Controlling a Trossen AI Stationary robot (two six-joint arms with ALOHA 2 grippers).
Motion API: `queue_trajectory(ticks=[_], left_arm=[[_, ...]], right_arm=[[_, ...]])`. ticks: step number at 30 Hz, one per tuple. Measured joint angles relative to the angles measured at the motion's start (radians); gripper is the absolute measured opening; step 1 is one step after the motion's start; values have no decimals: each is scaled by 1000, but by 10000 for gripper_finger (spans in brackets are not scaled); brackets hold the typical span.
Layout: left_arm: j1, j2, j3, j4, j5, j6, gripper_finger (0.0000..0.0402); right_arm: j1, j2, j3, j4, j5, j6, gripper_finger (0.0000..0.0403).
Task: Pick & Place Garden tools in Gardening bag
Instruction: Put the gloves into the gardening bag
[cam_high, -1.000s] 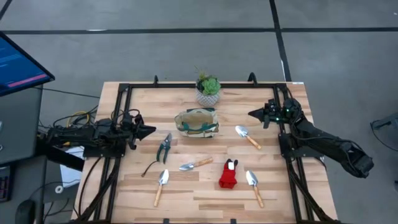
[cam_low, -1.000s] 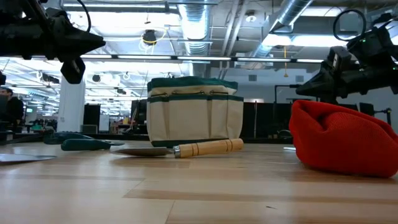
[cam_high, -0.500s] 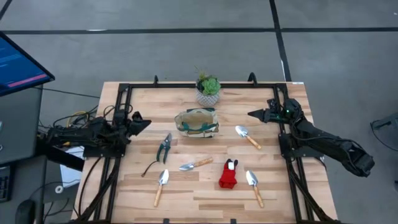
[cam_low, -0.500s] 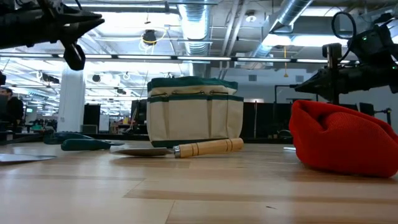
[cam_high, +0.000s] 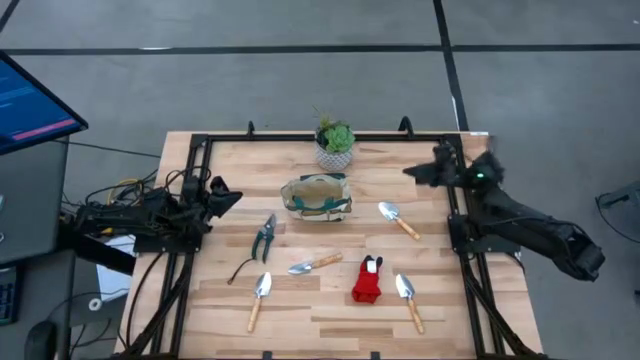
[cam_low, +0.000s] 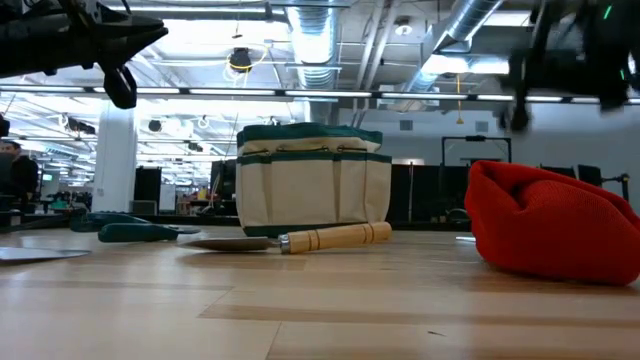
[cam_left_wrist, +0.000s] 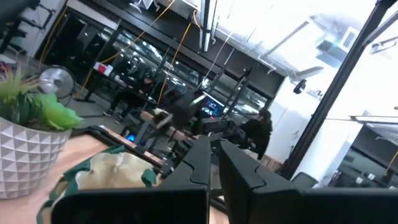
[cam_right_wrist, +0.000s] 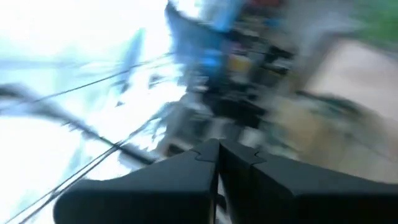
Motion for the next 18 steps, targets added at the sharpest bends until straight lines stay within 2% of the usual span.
queue_trajectory(ticks=[4, 7, 10, 13, 15, 18], left_arm=[[0, 0, 0, 0, 1, 6, 2], [0, 0, 0, -1, 29, -9, 2], [0, 0, 0, -1, 60, -30, 2], [0, 0, 0, -1, 73, -69, 2], [0, 0, 0, -1, 73, -81, 2], [0, 0, 0, -1, 74, -94, 2]], right_arm=[[107, 2, 242, 9, 23, -123, 22], [202, 26, 438, -204, 28, -303, 40], [299, 87, 634, -632, 58, -501, 59], [408, 181, 814, -1149, 157, -653, 75], [486, 258, 913, -1470, 258, -665, 82], [590, 371, 1014, -1871, 389, -543, 87]])
